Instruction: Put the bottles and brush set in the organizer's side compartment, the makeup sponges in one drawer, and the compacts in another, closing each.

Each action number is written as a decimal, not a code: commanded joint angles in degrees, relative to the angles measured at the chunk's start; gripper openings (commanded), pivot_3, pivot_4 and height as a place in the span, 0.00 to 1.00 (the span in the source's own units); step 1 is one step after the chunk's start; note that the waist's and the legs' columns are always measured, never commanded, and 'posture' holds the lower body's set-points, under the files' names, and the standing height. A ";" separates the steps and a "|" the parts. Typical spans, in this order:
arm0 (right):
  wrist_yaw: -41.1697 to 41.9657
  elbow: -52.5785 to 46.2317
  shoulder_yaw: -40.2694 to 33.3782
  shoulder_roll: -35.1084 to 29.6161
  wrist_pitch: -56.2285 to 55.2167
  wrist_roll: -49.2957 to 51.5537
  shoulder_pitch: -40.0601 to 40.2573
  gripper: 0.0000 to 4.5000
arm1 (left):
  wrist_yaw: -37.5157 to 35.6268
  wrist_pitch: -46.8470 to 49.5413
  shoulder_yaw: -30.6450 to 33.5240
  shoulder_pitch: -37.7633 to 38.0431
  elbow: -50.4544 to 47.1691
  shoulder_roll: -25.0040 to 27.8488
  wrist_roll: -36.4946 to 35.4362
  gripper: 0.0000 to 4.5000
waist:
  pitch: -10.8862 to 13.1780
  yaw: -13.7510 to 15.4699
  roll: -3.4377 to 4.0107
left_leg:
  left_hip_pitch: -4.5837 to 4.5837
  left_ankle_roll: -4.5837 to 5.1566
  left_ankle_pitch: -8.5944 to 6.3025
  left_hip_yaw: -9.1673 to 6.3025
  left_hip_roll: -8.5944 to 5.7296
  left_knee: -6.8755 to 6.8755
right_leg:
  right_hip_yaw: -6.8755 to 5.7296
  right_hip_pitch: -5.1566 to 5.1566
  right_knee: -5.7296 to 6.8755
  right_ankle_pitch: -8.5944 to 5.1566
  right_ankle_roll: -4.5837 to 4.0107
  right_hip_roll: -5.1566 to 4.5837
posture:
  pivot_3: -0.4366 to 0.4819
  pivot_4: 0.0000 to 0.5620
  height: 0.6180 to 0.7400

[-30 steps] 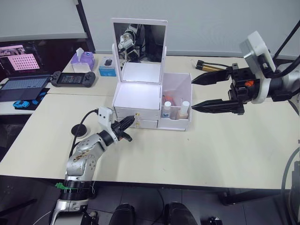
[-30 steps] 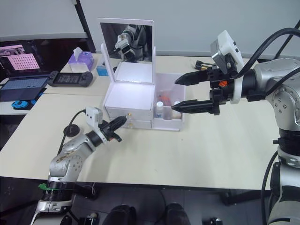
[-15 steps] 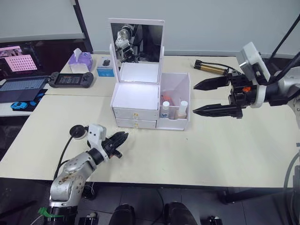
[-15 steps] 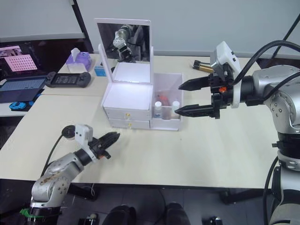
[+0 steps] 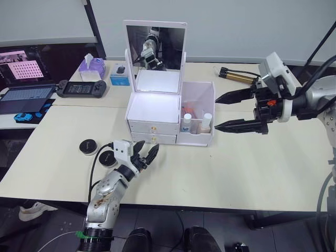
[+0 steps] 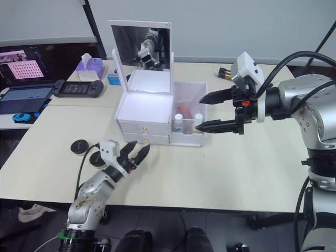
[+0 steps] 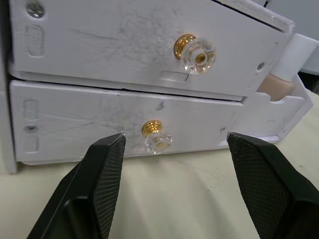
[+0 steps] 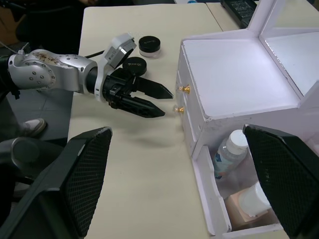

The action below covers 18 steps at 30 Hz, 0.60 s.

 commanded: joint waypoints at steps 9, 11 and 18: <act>-1.36 -2.68 -3.58 -2.55 1.86 1.89 0.90 1.00 | 0.64 -6.72 -2.10 -2.77 3.32 -0.58 4.50 0.78 | 0.00 -0.02 0.00 | 0.00 0.00 0.00 0.00 0.00 0.00 | 0.00 0.00 0.00 0.00 0.00 -0.01 | 0.48 0.27 0.88; -1.87 -2.79 -3.75 -2.38 2.02 2.14 0.84 1.00 | 0.83 -7.77 -2.57 -3.52 4.16 -0.60 5.45 0.78 | 0.00 -0.02 0.00 | 0.00 0.00 0.00 0.00 -0.01 0.00 | 0.00 0.00 0.01 0.00 0.01 -0.01 | 0.48 0.27 0.88; -3.76 -2.74 -4.07 -1.43 1.62 2.02 0.11 1.00 | 2.78 -10.38 -4.17 -4.74 7.93 -0.58 10.06 0.78 | 0.00 0.00 0.00 | 0.00 0.00 0.00 0.01 0.00 0.00 | -0.01 0.00 0.02 0.00 0.01 0.00 | 0.48 0.27 0.88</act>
